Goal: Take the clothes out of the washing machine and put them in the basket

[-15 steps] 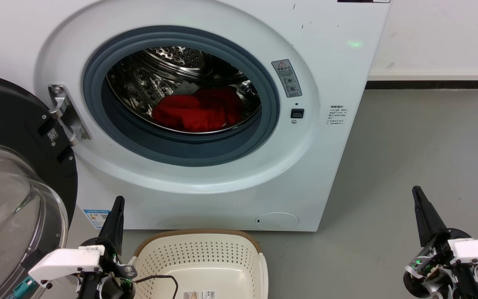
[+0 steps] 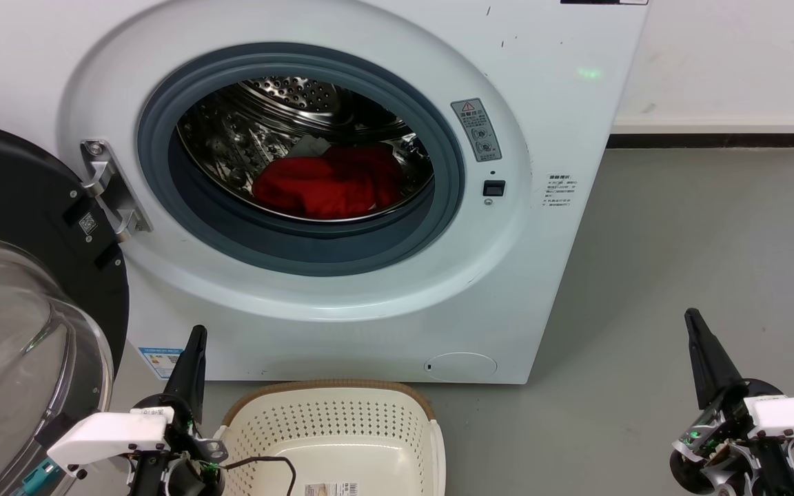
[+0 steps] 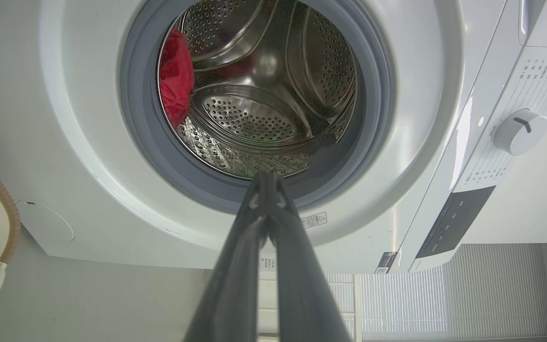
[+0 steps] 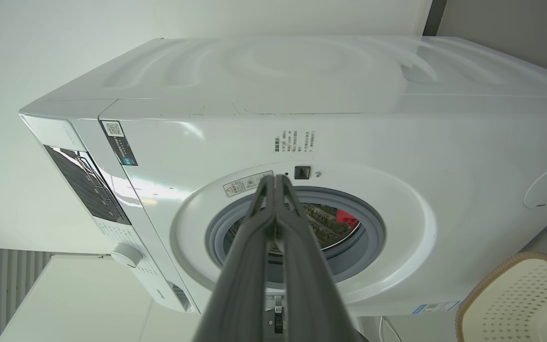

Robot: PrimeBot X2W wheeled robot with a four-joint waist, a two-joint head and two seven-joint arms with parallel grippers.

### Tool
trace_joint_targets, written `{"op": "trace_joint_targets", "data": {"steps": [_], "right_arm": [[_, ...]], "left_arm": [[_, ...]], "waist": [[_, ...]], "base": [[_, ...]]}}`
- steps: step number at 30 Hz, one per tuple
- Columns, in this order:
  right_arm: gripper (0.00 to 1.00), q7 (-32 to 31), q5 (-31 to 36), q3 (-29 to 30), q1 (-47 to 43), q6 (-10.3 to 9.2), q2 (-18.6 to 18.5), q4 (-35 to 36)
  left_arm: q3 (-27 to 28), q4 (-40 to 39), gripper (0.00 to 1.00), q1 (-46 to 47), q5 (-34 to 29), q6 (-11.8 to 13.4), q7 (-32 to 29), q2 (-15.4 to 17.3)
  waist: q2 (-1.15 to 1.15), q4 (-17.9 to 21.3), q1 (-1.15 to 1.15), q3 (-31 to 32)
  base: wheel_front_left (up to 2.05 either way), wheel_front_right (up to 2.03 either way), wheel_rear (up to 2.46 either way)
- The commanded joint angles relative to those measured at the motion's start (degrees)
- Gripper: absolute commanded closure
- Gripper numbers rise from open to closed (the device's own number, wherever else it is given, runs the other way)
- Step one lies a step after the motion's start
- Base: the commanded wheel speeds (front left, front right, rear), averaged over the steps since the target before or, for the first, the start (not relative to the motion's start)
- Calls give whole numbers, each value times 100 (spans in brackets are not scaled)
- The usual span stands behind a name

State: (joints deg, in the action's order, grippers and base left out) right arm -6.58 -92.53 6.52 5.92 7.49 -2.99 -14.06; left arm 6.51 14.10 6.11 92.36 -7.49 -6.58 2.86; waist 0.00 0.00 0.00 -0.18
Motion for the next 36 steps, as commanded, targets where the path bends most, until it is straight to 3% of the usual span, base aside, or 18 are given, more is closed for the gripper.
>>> {"op": "trace_joint_targets", "data": {"steps": [1,10,11,22,36], "right_arm": [[100,1,28,-4,77,0,19,-6],[100,1,28,-4,77,0,19,-6],[0,4,1,-1,-10,1,-1,-12],[0,235,330,-21,-217,-1,4,-93],[0,602,2135,-147,-378,-1,5,439]], "left_arm": [[7,-3,100,39,10,-12,-6,3],[7,-3,100,39,10,-12,-6,3],[-3,17,0,-7,-1,0,5,-1],[0,5,0,-202,-437,13,238,-16],[-237,-505,0,-320,-1987,421,605,-11]], "waist": [[0,0,0,0],[0,0,0,0],[0,0,0,0],[0,-1,0,-7],[0,-1,0,-27]], "base": [[0,0,0],[0,0,0],[0,0,0],[0,0,0],[0,0,0]]}}
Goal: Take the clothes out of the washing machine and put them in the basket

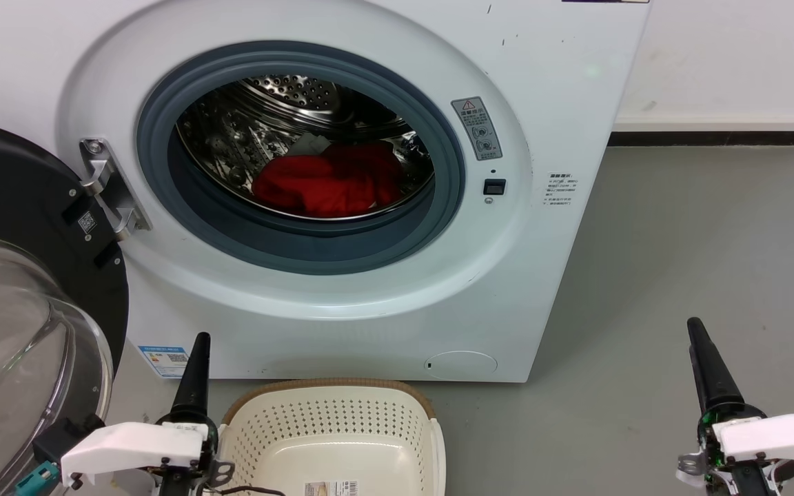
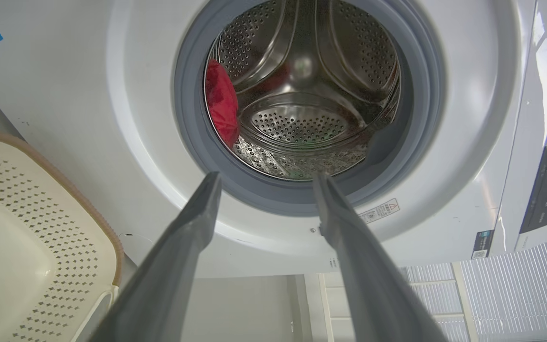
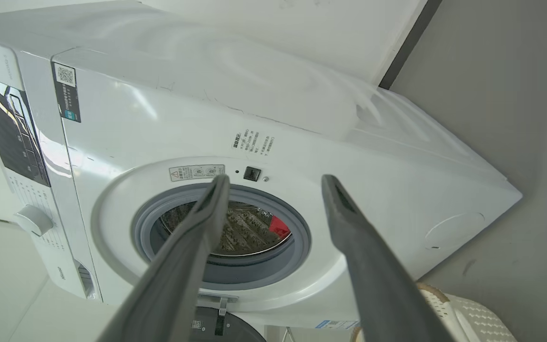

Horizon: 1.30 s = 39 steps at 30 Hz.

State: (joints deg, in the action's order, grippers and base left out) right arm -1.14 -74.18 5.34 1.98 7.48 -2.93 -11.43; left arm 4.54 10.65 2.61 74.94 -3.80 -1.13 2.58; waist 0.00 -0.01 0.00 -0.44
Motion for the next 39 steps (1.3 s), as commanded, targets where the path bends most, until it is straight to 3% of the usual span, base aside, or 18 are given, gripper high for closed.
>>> {"op": "trace_joint_targets", "data": {"steps": [1,25,39], "right_arm": [[0,82,447,-51,3,0,-1,215],[0,609,3218,-372,-303,1,1,842],[0,853,4343,-421,-465,1,3,966]], "left_arm": [[-65,-187,0,17,-365,82,84,18],[-545,-551,0,-225,-2894,676,611,25],[-743,-622,0,-331,-4018,919,854,28]], "waist": [[0,0,0,-2],[0,3,0,13],[0,-1,0,23]], "base": [[0,0,0],[0,0,0],[0,0,0]]}}
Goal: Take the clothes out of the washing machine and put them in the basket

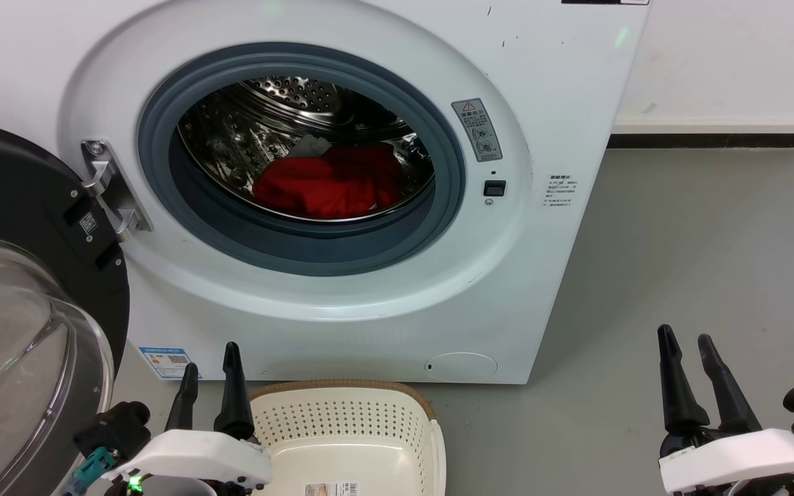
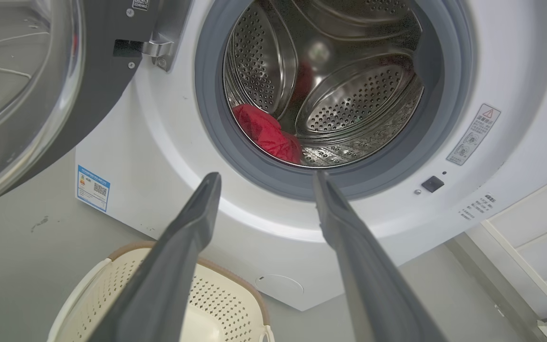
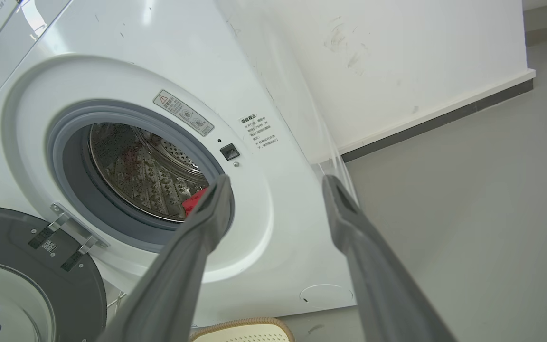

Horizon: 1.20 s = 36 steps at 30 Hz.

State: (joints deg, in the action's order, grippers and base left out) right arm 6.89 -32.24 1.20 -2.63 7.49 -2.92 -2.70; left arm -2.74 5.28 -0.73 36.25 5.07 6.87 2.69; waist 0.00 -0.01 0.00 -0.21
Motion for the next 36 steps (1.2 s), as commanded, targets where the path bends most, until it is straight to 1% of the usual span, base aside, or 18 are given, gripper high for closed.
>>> {"op": "trace_joint_targets", "data": {"steps": [1,15,36], "right_arm": [[0,65,228,-11,-11,0,2,104],[0,279,1192,-97,-138,0,3,249],[0,546,2350,-202,-297,0,6,501]], "left_arm": [[-27,-82,0,-7,-229,45,66,16],[-173,-108,0,-101,-1153,216,278,19],[-318,-167,0,-226,-2252,422,554,23]], "waist": [[0,-1,0,1],[0,-6,0,2],[0,1,0,8]], "base": [[0,0,0],[0,0,0],[0,0,0]]}}
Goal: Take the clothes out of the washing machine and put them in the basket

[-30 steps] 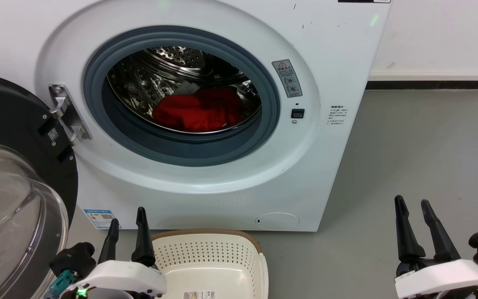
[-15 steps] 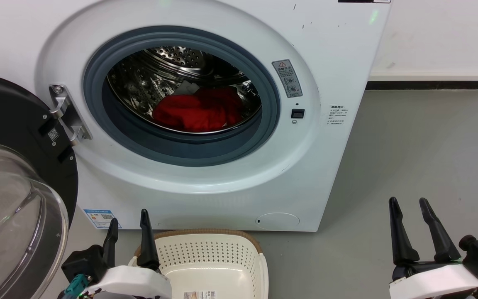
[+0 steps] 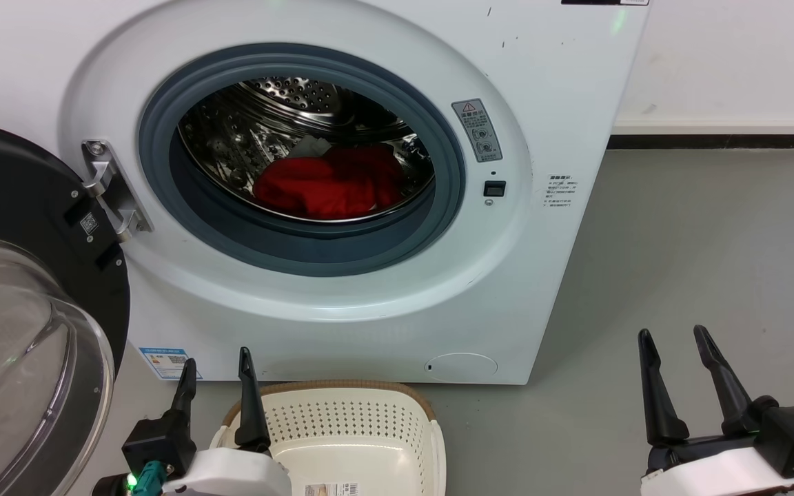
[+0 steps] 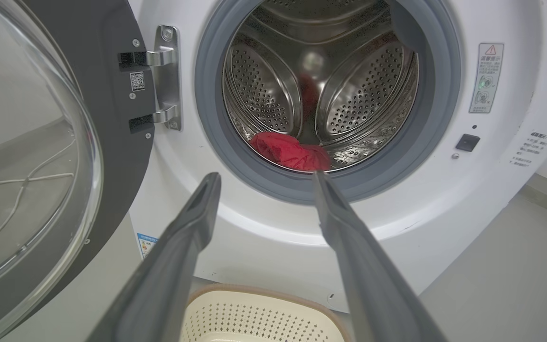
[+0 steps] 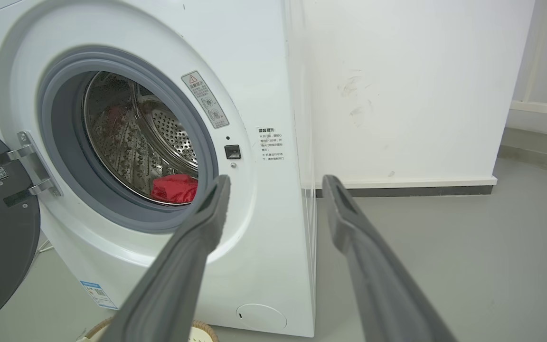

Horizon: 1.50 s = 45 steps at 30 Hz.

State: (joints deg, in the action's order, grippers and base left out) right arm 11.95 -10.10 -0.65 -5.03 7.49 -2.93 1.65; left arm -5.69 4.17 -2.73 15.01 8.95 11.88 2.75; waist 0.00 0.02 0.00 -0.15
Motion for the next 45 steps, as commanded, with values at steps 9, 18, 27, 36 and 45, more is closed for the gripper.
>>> {"op": "trace_joint_targets", "data": {"steps": [9,18,27,36,45], "right_arm": [[0,137,504,-47,-107,-1,7,148],[0,237,874,-88,-168,-1,8,202],[0,321,1211,-110,-244,-1,9,269],[0,331,1162,-113,-233,-1,9,237],[0,331,1116,-84,-233,-1,9,221]], "left_arm": [[-59,-93,0,-79,-477,102,145,17],[-107,-96,0,-150,-738,93,243,17],[-124,-20,0,-203,-907,69,331,17],[-74,73,0,-215,-764,-23,345,18],[-45,124,0,-209,-722,-70,342,18]], "waist": [[0,-6,0,11],[0,1,0,24],[0,-22,0,41],[0,-17,0,42],[0,-14,0,33]], "base": [[0,0,0],[0,0,0],[0,0,0],[0,0,0],[0,0,0]]}}
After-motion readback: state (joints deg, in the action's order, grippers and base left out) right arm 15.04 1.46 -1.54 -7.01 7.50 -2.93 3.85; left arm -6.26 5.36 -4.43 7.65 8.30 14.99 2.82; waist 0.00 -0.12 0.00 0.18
